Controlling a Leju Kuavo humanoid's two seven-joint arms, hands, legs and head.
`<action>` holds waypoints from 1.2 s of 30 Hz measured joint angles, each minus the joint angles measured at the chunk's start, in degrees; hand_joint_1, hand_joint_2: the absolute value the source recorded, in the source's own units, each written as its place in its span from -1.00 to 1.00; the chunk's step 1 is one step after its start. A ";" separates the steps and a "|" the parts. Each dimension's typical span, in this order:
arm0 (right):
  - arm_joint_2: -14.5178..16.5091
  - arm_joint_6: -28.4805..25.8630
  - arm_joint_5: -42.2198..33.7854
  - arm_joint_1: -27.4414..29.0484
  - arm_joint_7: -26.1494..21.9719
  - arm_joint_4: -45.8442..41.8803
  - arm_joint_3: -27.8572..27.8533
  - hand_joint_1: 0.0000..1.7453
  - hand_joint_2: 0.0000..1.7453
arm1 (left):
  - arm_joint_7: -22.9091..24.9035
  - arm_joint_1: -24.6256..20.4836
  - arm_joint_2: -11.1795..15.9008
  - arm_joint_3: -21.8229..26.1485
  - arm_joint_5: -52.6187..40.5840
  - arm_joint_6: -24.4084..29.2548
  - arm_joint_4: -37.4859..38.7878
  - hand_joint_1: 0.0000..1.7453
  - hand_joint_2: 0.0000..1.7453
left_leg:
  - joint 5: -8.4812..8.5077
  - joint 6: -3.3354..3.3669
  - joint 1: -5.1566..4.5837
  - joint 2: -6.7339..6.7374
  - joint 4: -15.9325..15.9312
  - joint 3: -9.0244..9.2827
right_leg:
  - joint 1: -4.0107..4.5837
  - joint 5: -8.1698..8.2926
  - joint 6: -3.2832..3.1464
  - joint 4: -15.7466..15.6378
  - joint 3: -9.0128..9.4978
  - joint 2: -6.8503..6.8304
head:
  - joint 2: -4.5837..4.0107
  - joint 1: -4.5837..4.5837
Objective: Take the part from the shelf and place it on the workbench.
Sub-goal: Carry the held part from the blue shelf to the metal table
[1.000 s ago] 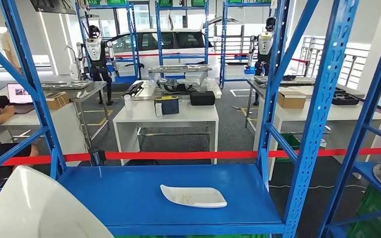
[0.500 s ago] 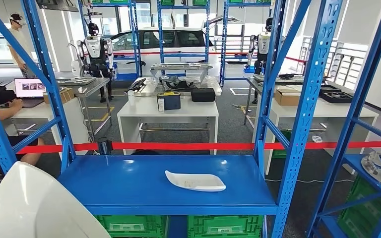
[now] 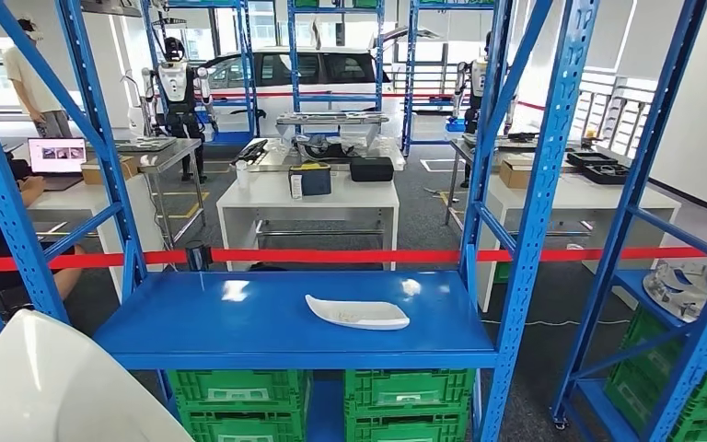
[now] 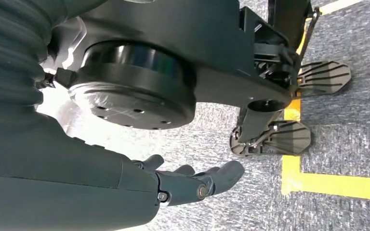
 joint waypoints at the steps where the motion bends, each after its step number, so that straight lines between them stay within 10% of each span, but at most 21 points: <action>1: 0.01 0.00 0.02 -0.06 -0.01 0.00 0.01 -1.00 1.00 | -0.01 0.06 0.01 0.08 0.01 0.00 -0.17 1.00 1.00 | 0.85 -0.55 0.05 0.04 0.07 -0.56 | 0.18 -0.22 -0.46 -4.20 2.49 -0.04 | 0.00 0.00; 3: 0.06 0.01 0.08 -0.17 -0.03 0.00 0.02 -1.00 1.00 | 0.11 0.15 0.05 0.31 0.02 0.00 -0.38 1.00 1.00 | -0.13 -1.62 0.27 -0.15 1.02 -1.44 | 0.20 0.33 -1.29 -7.52 3.25 -0.26 | 0.00 -0.03; 7: 0.30 0.18 0.38 -0.57 -0.32 0.00 0.05 -1.00 1.00 | 0.61 0.42 0.08 0.68 0.23 0.00 -0.35 1.00 1.00 | -10.20 -2.88 0.83 -0.49 12.46 -3.76 | -0.04 3.43 -1.72 -7.59 -0.12 -0.54 | 0.00 -0.11; 9: 0.36 0.20 0.58 -0.77 -0.41 0.00 0.09 -1.00 1.00 | 0.72 1.01 0.01 0.75 0.33 0.00 -0.37 1.00 1.00 | -9.17 -3.30 1.15 -0.49 15.89 -2.76 | -0.10 4.96 -1.46 -7.26 -2.28 -0.64 | 0.00 -0.14; 11: 0.36 0.19 0.65 -0.88 -0.42 0.00 0.16 -1.00 1.00 | 0.89 1.79 -0.25 0.79 0.28 0.00 -0.56 1.00 1.00 | -6.27 -3.56 1.52 -0.51 11.99 1.76 | -0.24 6.27 -1.01 -6.68 -4.33 -0.70 | 0.00 -0.14; 15: 0.36 0.03 0.49 -0.90 -0.45 0.00 0.24 -1.00 1.00 | 0.93 2.72 -1.08 0.81 0.25 0.01 -1.33 1.00 1.00 | -8.84 -2.69 1.12 -0.92 -0.73 10.31 | -0.32 8.40 0.29 -5.83 -6.42 -0.63 | 0.00 -0.10; 18: 0.33 0.25 1.36 -0.69 -0.03 0.00 0.68 -1.00 1.00 | 0.90 3.93 -2.00 1.05 -0.81 0.17 -2.38 1.00 1.00 | -7.56 -0.66 0.73 -0.58 -1.15 8.84 | -0.84 7.96 1.37 -5.13 -7.23 -0.56 | -0.01 -0.10; 21: 0.09 0.68 2.72 -0.68 0.53 0.00 1.85 -1.00 1.00 | 0.09 7.09 -3.09 1.59 -2.50 0.30 -4.94 1.00 1.00 | -5.61 0.49 0.65 -0.08 -1.13 6.74 | -1.01 -0.58 1.99 3.13 -9.45 -0.44 | 0.00 -0.06; 23: -0.26 0.76 2.60 -0.77 0.34 0.00 2.23 -1.00 1.00 | -0.37 8.94 -3.56 1.86 -2.52 0.31 -6.17 1.00 1.00 | -4.18 0.62 0.48 0.05 -0.91 4.94 | -0.98 -3.50 2.02 9.64 -10.01 -0.40 | 0.00 -0.04; 25: -0.67 0.68 1.95 -0.81 -0.17 0.00 2.39 -1.00 1.00 | -0.44 9.77 -3.77 2.14 -1.57 0.26 -6.62 1.00 1.00 | -2.86 0.55 0.40 0.03 -0.45 2.84 | -0.85 -1.34 1.74 9.77 -7.47 -0.36 | 0.00 -0.04; 29: -1.43 0.35 -0.12 -0.76 -1.54 0.00 2.31 -1.00 1.00 | 1.22 8.56 -3.78 2.17 1.27 0.00 -5.76 1.00 1.00 | -0.79 -0.31 0.29 -0.14 0.58 0.08 | -0.34 -0.72 0.88 -4.76 3.44 -0.34 | 0.00 -0.03; 33: -1.51 0.22 -1.40 -0.47 -1.67 0.00 1.75 -1.00 1.00 | 2.02 5.41 -3.86 1.56 1.41 -0.09 -3.22 1.00 1.00 | 0.13 -1.76 0.60 -0.24 0.53 -0.75 | -0.19 0.25 -0.43 -7.41 3.15 -0.34 | -0.01 -0.03; 36: -1.50 0.25 -1.54 -0.38 -1.66 0.00 1.35 -1.00 1.00 | 2.05 4.37 -3.85 1.33 1.39 -0.09 -1.91 1.00 1.00 | -7.24 -2.59 0.80 -0.48 7.79 -2.92 | -0.37 2.51 -1.34 -7.65 0.92 -0.37 | -0.01 -0.14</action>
